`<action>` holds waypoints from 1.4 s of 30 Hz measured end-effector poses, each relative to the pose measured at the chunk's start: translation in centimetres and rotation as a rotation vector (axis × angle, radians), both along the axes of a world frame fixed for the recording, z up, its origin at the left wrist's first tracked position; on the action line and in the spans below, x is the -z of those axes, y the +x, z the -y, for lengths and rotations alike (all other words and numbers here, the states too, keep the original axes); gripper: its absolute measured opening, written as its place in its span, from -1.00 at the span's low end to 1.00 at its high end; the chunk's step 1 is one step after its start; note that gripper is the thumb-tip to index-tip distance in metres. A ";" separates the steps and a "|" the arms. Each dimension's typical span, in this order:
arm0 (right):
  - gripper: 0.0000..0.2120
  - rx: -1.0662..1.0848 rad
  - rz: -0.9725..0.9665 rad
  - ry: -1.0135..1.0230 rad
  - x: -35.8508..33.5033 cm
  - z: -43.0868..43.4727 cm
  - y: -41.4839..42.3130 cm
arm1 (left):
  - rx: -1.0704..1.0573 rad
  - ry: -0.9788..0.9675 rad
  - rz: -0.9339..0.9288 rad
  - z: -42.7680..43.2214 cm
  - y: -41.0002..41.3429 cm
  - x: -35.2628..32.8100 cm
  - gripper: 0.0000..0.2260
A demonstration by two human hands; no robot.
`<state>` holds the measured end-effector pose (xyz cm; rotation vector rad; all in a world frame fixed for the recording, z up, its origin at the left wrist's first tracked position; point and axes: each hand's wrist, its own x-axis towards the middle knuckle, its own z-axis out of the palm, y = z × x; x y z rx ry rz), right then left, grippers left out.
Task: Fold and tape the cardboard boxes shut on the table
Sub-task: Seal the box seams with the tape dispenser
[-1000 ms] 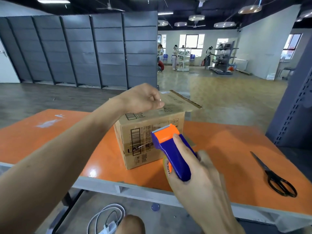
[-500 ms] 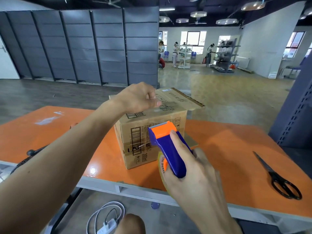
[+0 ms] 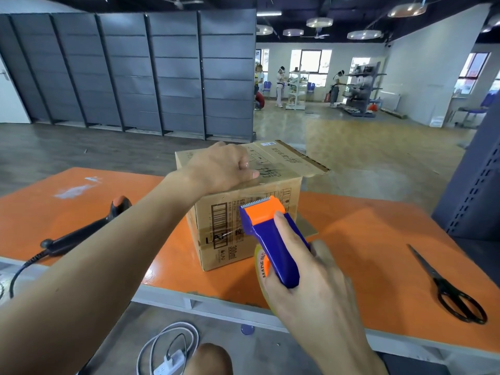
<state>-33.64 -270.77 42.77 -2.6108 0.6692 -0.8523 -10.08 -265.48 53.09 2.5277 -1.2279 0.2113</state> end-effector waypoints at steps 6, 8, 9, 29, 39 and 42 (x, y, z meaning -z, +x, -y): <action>-0.19 -0.029 0.038 -0.004 1.0 0.4 0.4 | -0.024 0.152 0.157 0.1 -0.9 0.5 -0.60; -0.23 -0.077 0.017 -0.012 1.4 -0.2 0.5 | -0.043 0.194 0.136 0.2 -0.7 0.3 -0.53; -0.24 -0.073 0.012 -0.011 1.4 0.3 0.7 | -0.049 0.207 0.122 0.3 -0.4 0.1 -0.46; -0.27 -0.048 0.036 -0.007 1.4 0.7 1.8 | 0.296 0.091 0.088 -4.2 -2.1 2.9 -0.46; -0.27 -0.028 0.020 -0.001 0.3 1.1 1.0 | 0.074 0.163 0.221 -1.2 -2.0 3.3 -0.47; -0.27 -0.065 -0.021 0.019 -0.3 1.4 0.9 | 0.072 0.203 0.217 -0.6 -1.2 2.8 -0.46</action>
